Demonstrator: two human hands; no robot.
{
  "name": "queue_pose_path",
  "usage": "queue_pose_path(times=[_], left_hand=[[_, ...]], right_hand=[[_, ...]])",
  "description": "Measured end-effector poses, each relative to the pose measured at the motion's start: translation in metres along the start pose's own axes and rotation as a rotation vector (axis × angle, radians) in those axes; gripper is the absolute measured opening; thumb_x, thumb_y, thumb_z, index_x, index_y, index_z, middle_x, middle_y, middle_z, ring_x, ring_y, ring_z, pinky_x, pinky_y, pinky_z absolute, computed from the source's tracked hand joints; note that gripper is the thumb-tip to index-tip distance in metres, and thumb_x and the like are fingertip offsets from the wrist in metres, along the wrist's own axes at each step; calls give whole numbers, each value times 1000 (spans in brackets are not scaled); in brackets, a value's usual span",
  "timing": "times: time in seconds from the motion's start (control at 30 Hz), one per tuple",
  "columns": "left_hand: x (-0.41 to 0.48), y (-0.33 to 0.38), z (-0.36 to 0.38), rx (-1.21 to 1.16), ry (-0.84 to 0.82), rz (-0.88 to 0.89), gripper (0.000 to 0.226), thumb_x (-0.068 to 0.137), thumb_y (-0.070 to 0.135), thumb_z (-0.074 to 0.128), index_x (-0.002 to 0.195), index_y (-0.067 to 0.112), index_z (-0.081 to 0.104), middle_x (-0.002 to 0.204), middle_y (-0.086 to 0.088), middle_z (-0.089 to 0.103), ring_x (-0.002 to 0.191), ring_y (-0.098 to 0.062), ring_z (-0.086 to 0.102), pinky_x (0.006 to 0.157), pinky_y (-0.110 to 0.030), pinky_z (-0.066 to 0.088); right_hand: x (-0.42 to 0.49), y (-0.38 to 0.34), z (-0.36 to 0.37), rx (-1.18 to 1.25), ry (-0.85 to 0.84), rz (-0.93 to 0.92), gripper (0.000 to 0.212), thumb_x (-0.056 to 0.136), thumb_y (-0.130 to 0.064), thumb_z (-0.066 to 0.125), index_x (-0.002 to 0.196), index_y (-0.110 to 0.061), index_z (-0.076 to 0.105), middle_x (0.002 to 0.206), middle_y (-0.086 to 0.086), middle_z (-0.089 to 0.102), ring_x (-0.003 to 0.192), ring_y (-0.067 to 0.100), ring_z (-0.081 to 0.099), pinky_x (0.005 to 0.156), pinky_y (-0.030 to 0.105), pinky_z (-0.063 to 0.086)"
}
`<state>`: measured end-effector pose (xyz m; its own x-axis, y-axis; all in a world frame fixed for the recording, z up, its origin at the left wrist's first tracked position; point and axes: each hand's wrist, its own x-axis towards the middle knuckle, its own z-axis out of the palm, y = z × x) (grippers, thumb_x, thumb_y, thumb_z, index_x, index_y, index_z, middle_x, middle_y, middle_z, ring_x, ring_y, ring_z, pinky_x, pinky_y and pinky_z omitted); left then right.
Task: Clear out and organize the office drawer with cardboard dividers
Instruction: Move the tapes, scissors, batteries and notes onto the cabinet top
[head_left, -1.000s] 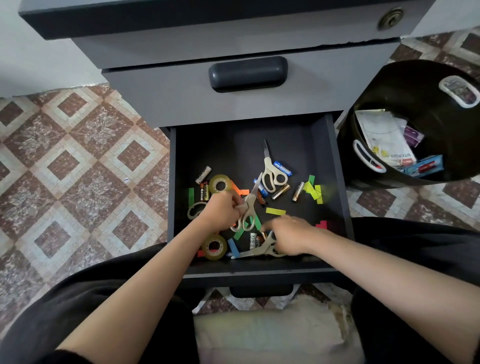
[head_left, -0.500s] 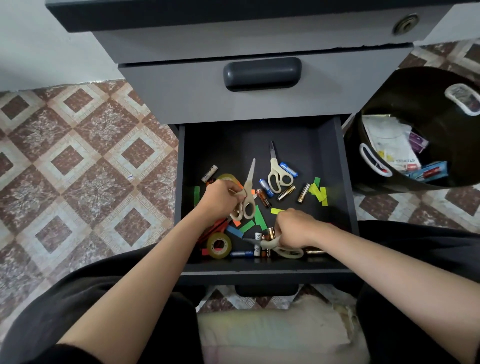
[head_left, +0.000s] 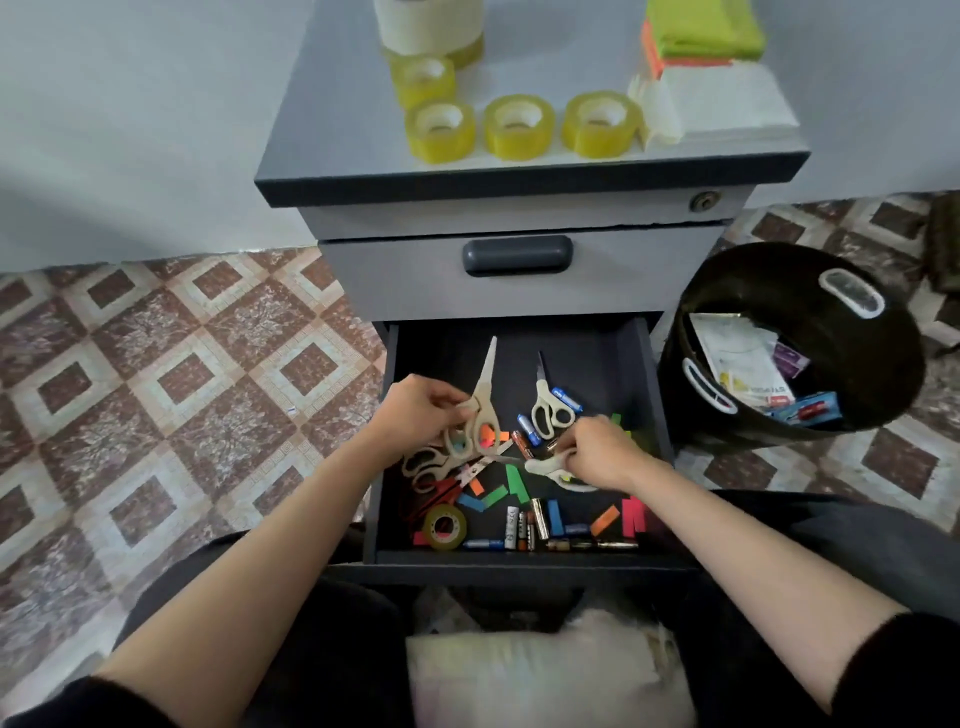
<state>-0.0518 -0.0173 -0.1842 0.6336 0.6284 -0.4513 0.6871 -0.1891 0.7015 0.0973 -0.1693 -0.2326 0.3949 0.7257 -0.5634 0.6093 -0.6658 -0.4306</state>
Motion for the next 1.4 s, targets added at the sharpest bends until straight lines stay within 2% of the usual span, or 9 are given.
queue_pose_path(times=[0.07, 0.2, 0.27, 0.53, 0.73, 0.93, 1.13, 1.23, 1.4], left_hand=[[-13, 10, -8, -70, -3, 2, 18, 86, 14, 66, 102, 7, 70, 77, -3, 67, 64, -10, 62, 59, -18, 55], [-41, 27, -24, -205, 32, 42, 17, 86, 13, 65, 101, 5, 70, 76, -2, 68, 60, -3, 64, 56, -14, 52], [-53, 35, -30, -210, 93, 64, 12, 86, 17, 66, 96, 12, 71, 73, 3, 67, 59, -1, 61, 52, -9, 46], [-80, 79, -55, -299, 191, 123, 17, 84, 18, 68, 99, 12, 72, 74, -3, 66, 66, -11, 54, 58, -13, 48], [-79, 122, -85, -320, 218, 197, 14, 86, 11, 65, 98, 7, 71, 63, 0, 60, 48, -2, 47, 50, -8, 44], [-47, 177, -124, -272, 278, 290, 18, 88, 4, 61, 102, -6, 67, 74, -8, 61, 42, 2, 49, 52, -8, 48], [13, 235, -160, -16, 442, 292, 10, 86, 4, 62, 90, 2, 71, 67, -6, 62, 41, 1, 56, 54, -10, 49], [45, 258, -161, 174, 465, 281, 11, 85, 3, 59, 80, 8, 69, 73, -6, 63, 66, -16, 64, 65, -22, 53], [92, 288, -142, 525, 493, 254, 17, 82, -1, 51, 69, 3, 61, 68, -12, 57, 63, -22, 59, 44, -25, 37]], right_hand=[[-11, 1, -11, 66, 29, 3, 27, 89, -11, 51, 106, -12, 72, 107, 9, 69, 103, 23, 59, 89, 33, 48], [-45, 0, -39, 332, 102, 12, 24, 92, -4, 51, 108, -7, 69, 70, 1, 62, 51, 9, 53, 43, 18, 42], [-63, -3, -52, 445, 134, 14, 25, 94, -2, 48, 110, -7, 67, 65, 1, 58, 39, 4, 49, 36, 16, 38], [-115, -27, -114, 851, 212, -117, 25, 97, 2, 41, 110, 1, 63, 72, 6, 58, 41, 10, 47, 40, 22, 39], [-130, -51, -168, 937, 260, -246, 29, 97, 2, 40, 93, -8, 67, 75, 6, 58, 41, 8, 45, 40, 21, 38], [-118, -70, -228, 1104, 319, -293, 23, 96, 6, 40, 112, 2, 57, 72, 6, 55, 34, 6, 43, 34, 18, 37], [-89, -80, -277, 1120, 435, -300, 24, 96, 8, 38, 113, 8, 54, 68, 9, 51, 31, 7, 43, 33, 18, 37], [-74, -74, -294, 1100, 501, -285, 24, 94, 10, 38, 106, 4, 58, 68, 11, 53, 31, 6, 44, 34, 19, 39], [-52, -53, -310, 1091, 520, -269, 25, 94, 10, 39, 106, 4, 61, 70, 14, 56, 34, 6, 46, 35, 19, 41]])
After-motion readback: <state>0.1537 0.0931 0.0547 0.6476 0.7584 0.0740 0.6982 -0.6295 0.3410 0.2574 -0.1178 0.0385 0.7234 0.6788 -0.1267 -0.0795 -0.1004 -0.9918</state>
